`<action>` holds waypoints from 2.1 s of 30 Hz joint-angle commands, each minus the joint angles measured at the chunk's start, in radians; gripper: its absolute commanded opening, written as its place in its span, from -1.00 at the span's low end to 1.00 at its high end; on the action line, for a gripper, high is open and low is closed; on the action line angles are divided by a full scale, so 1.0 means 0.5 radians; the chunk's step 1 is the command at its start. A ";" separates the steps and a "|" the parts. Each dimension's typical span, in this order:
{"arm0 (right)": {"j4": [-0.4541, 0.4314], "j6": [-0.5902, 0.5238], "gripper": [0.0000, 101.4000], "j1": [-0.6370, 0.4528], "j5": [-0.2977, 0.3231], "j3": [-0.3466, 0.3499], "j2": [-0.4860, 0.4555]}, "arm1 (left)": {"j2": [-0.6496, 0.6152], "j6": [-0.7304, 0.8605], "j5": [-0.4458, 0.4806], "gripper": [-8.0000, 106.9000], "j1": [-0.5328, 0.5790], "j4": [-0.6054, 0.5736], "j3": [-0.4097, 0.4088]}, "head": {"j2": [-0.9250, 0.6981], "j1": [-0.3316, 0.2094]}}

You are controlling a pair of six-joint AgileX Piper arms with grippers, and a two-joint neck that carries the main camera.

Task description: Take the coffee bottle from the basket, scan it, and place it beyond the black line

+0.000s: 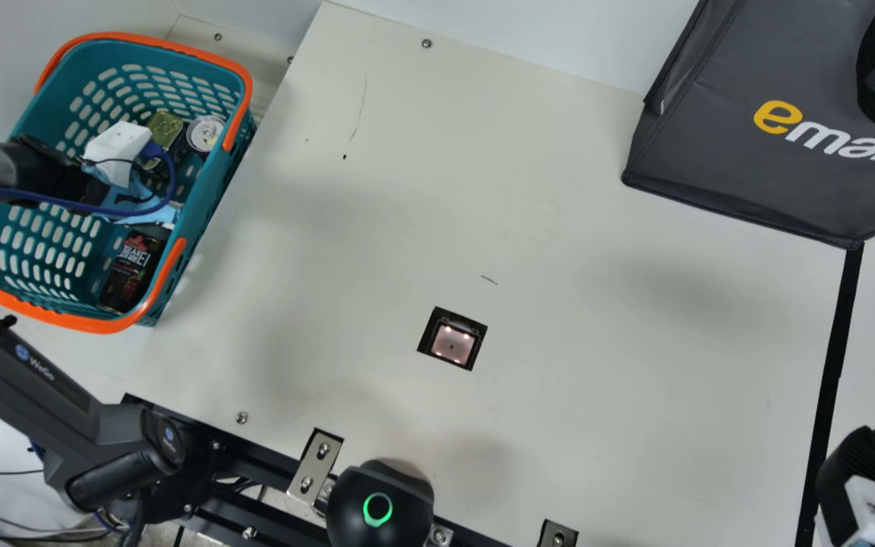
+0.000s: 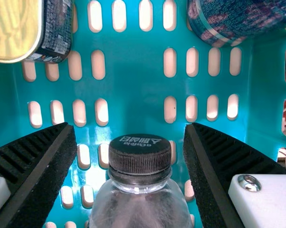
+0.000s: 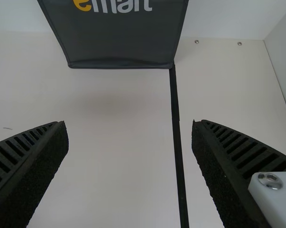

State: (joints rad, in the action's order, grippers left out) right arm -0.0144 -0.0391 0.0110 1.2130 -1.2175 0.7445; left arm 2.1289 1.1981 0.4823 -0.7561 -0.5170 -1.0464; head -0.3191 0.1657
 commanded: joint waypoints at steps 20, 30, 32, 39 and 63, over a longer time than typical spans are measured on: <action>0.000 0.000 0.79 0.000 -0.002 0.000 0.000 | -0.038 -0.233 0.013 0.12 0.055 0.185 0.038 | -0.005 -0.055; 0.000 0.000 0.79 0.000 -0.002 0.000 0.000 | -0.051 -0.262 0.003 -0.68 0.035 0.219 0.075 | -0.005 -0.055; 0.000 0.000 0.79 0.000 -0.002 0.000 0.000 | -0.055 -0.262 0.005 -0.68 0.028 0.216 0.072 | -0.005 -0.055; 0.000 0.000 0.79 0.000 -0.002 0.000 0.000 | -0.068 -0.250 0.037 -0.68 0.005 0.179 0.008 | -0.005 -0.055; 0.000 0.000 0.79 0.000 0.000 0.000 0.000 | -0.294 -0.192 0.223 -0.68 -0.053 -0.024 -0.253 | -0.005 -0.055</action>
State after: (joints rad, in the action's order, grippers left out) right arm -0.0144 -0.0391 0.0110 1.2131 -1.2175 0.7445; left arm 1.9887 1.0993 0.5913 -0.7808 -0.5262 -1.1720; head -0.3191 0.1657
